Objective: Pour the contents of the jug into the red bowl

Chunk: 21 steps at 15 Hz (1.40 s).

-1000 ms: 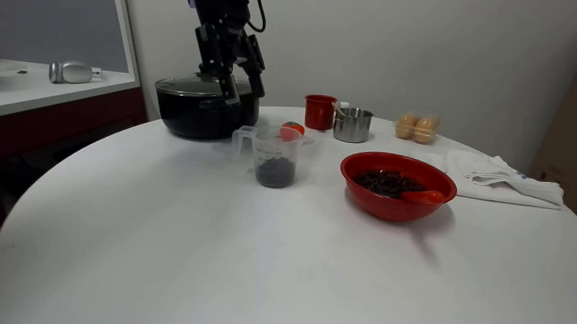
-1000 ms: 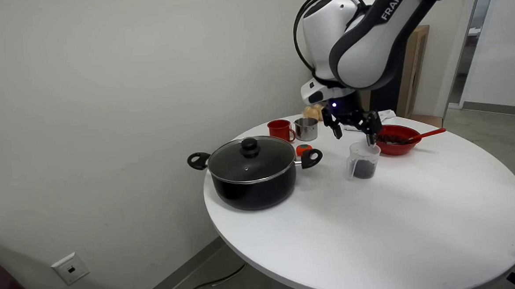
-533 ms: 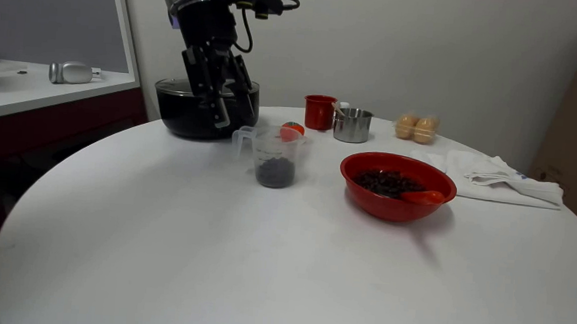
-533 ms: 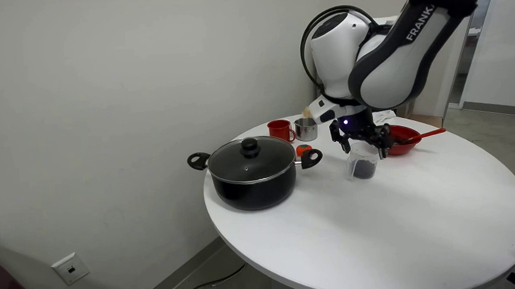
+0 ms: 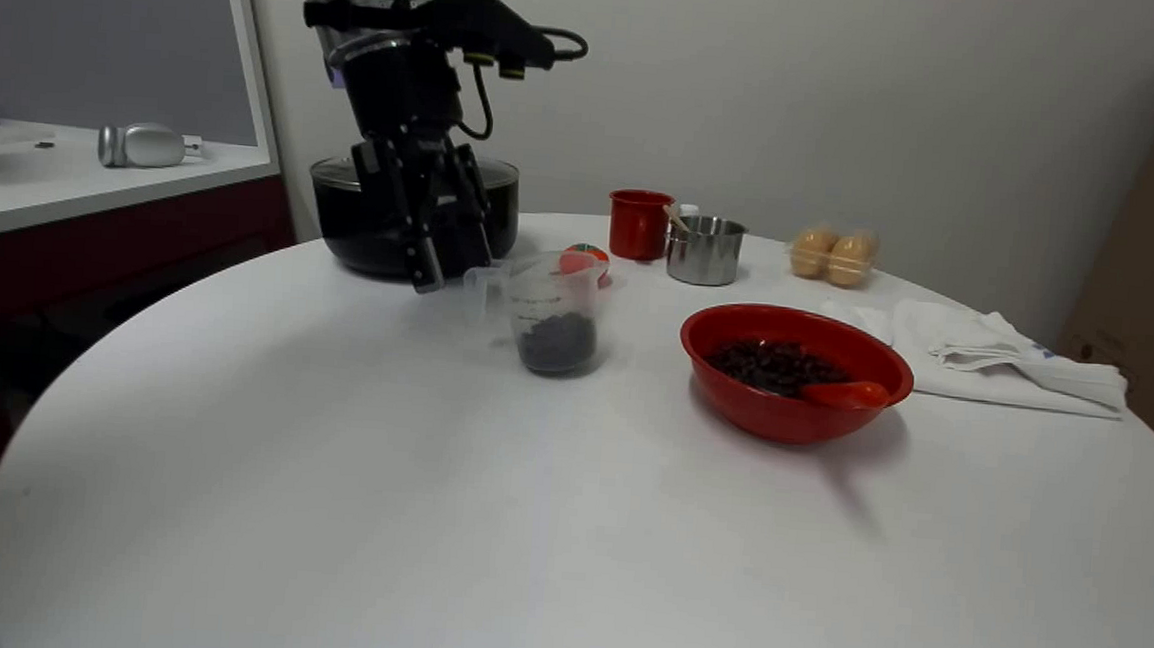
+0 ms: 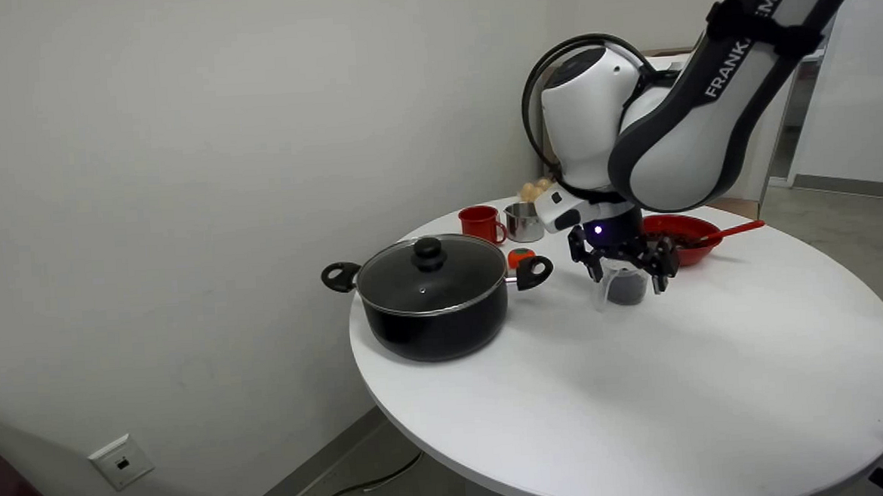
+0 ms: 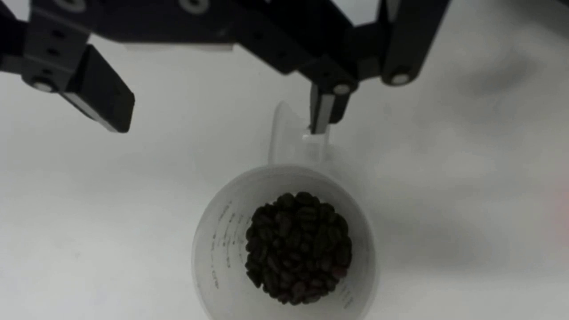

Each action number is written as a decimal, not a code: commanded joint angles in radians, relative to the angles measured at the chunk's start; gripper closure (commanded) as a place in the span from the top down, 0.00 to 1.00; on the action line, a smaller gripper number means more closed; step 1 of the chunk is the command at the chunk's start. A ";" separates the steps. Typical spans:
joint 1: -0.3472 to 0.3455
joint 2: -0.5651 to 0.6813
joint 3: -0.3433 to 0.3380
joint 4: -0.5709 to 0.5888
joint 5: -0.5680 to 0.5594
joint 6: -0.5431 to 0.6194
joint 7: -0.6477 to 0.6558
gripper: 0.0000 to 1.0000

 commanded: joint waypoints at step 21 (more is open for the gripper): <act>-0.021 0.111 -0.001 0.180 0.052 0.035 0.061 1.00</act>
